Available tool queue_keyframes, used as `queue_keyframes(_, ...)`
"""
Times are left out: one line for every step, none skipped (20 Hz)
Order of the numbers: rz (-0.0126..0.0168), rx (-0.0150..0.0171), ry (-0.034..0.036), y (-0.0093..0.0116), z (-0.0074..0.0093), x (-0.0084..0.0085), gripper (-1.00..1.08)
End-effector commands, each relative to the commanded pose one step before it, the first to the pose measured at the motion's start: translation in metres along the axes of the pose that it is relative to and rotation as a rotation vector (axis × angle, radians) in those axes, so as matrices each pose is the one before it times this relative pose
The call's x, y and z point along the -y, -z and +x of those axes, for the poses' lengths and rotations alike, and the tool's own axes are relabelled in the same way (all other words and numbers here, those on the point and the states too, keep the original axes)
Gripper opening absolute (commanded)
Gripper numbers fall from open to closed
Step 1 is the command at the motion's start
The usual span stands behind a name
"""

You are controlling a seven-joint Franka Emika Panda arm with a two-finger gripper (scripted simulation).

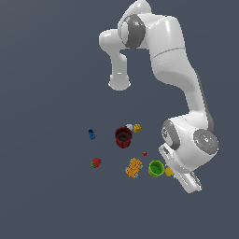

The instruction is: Pick up a designated object from a clutter of objects.

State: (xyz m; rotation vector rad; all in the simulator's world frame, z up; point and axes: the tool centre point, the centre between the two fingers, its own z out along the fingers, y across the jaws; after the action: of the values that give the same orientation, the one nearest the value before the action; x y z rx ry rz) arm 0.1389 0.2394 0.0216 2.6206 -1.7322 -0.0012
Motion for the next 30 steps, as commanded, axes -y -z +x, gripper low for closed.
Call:
queue_keyframes(0.00047,-0.00003,0.00002,0.00025,0.00002,0.00019,-1.00)
queue_keyframes(0.00000,0.00000,0.00000,0.00000,0.00000,0.00000,-1.00)
queue_keyframes(-0.00028,-0.00037,0.00051,-0.00012,-0.00040,-0.00012,-1.00)
queue_keyframes(0.00000,0.00000,0.00000,0.00011,0.00009,-0.00009,-1.00)
queue_keyframes(0.00000,0.00000,0.00000,0.00032,0.00026,-0.00028,-1.00)
queue_keyframes(0.00000,0.00000,0.00000,0.00054,0.00043,-0.00047,-1.00)
queue_keyframes(0.00000,0.00000,0.00000,0.00076,0.00061,-0.00066,-1.00)
queue_keyframes(0.00000,0.00000,0.00000,0.00098,0.00078,-0.00086,-1.00)
queue_keyframes(0.00000,0.00000,0.00000,0.00121,0.00096,-0.00106,-1.00)
queue_keyframes(0.00000,0.00000,0.00000,0.00144,0.00115,-0.00126,-1.00)
queue_keyframes(0.00000,0.00000,0.00000,0.00169,0.00134,-0.00147,-1.00)
queue_keyframes(0.00000,0.00000,0.00000,0.00194,0.00154,-0.00169,-1.00)
queue_keyframes(0.00000,0.00000,0.00000,0.00220,0.00175,-0.00192,-1.00)
queue_keyframes(0.00000,0.00000,0.00000,0.00247,0.00197,-0.00216,-1.00)
queue_keyframes(-0.00004,0.00069,-0.00005,0.00270,0.00226,-0.00241,-1.00)
queue_keyframes(0.00000,0.00000,0.00000,0.00307,0.00244,-0.00267,-1.00)
queue_keyframes(0.00000,0.00000,0.00000,0.00339,0.00270,-0.00295,-1.00)
queue_keyframes(0.00000,0.00000,0.00000,0.00373,0.00297,-0.00324,-1.00)
queue_keyframes(-0.00002,0.00069,-0.00006,0.00403,0.00333,-0.00355,-1.00)
queue_keyframes(0.00000,0.00000,0.00000,0.00446,0.00354,-0.00386,-1.00)
queue_keyframes(0.00000,0.00000,0.00000,0.00484,0.00384,-0.00419,-1.00)
queue_keyframes(0.00000,0.00069,-0.00007,0.00517,0.00424,-0.00453,-1.00)
queue_keyframes(0.00000,0.00000,0.00000,0.00563,0.00447,-0.00487,-1.00)
queue_keyframes(0.00000,0.00000,0.00000,0.00605,0.00480,-0.00522,-1.00)
queue_keyframes(0.00001,0.00069,-0.00008,0.00636,0.00519,-0.00555,-1.00)
queue_keyframes(0.00000,0.00000,0.00000,0.00669,0.00530,-0.00577,-1.00)
queue_keyframes(0.00002,0.00069,-0.00008,0.00684,0.00557,-0.00594,-1.00)
queue_keyframes(0.00000,0.00000,0.00000,0.00701,0.00554,-0.00602,-1.00)
queue_keyframes(0.00003,0.00068,-0.00009,0.00705,0.00574,-0.00611,-1.00)
queue_keyframes(0.00003,0.00068,-0.00009,0.00715,0.00581,-0.00619,-1.00)
